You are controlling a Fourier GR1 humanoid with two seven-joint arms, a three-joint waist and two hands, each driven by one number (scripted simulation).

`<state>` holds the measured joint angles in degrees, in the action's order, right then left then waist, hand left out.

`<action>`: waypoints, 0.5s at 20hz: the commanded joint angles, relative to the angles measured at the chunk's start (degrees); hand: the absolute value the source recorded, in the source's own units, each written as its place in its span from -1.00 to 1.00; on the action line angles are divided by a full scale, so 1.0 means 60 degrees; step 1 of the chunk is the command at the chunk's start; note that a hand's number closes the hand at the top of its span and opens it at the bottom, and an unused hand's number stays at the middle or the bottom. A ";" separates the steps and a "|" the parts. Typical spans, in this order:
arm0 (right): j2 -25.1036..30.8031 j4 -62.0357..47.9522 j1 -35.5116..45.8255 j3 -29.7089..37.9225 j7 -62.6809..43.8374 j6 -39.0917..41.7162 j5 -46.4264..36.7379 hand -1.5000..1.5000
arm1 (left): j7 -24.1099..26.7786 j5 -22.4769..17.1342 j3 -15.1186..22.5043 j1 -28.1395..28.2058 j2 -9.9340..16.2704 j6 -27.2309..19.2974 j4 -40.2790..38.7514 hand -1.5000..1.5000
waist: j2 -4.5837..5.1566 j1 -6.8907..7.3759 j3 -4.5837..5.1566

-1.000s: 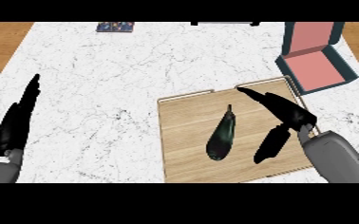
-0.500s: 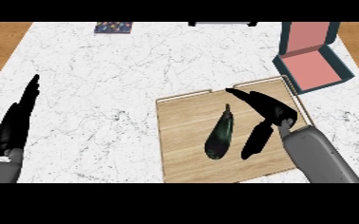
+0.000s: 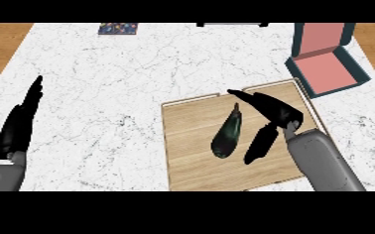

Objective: Pick the eggplant from the tray and place it in the cardboard box

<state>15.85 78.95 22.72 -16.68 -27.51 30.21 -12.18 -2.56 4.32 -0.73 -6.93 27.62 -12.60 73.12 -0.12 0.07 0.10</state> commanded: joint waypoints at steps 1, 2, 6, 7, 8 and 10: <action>-0.0381 0.1086 -0.0387 0.0101 -0.0433 0.0347 0.0054 -1.00 | -0.0253 0.0063 -0.0376 -0.0024 -0.0016 0.0323 0.0211 0.00 | 0.0007 -0.0014 -0.0016; -0.0582 0.0460 -0.0195 0.0130 -0.0009 0.0304 -0.0105 -1.00 | -0.0001 0.0184 -0.0390 0.0527 -0.0079 0.0238 0.0548 0.00 | 0.0012 0.0028 -0.0017; -0.0800 0.0452 0.0324 0.0689 -0.0355 0.0734 0.0091 -1.00 | -0.0074 0.0307 -0.0555 0.0473 -0.0328 0.0388 0.0576 0.00 | 0.0016 0.0038 -0.0017; -0.0915 0.1850 -0.0461 0.0189 -0.1315 0.0772 0.0011 -1.00 | -0.0024 0.0382 -0.0689 0.0307 -0.0173 0.0508 0.0438 0.00 | 0.0006 -0.0006 -0.0015; -0.1031 0.0302 0.0930 0.0496 -0.1259 0.1008 0.0133 -1.00 | -0.0459 0.0318 -0.0639 -0.0222 -0.0045 0.0621 0.0356 0.00 | 0.0024 0.0042 -0.0016; -0.1192 0.1251 -0.0438 -0.0319 -0.1335 0.0760 -0.0555 -1.00 | -0.0020 0.0528 -0.0710 -0.0095 -0.0314 0.0498 -0.0059 0.00 | 0.0016 -0.0014 -0.0015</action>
<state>10.46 85.17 22.25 -15.96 -33.74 34.19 -12.95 -2.89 6.91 -3.75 -6.32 25.94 -10.63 74.30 -0.06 0.09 0.02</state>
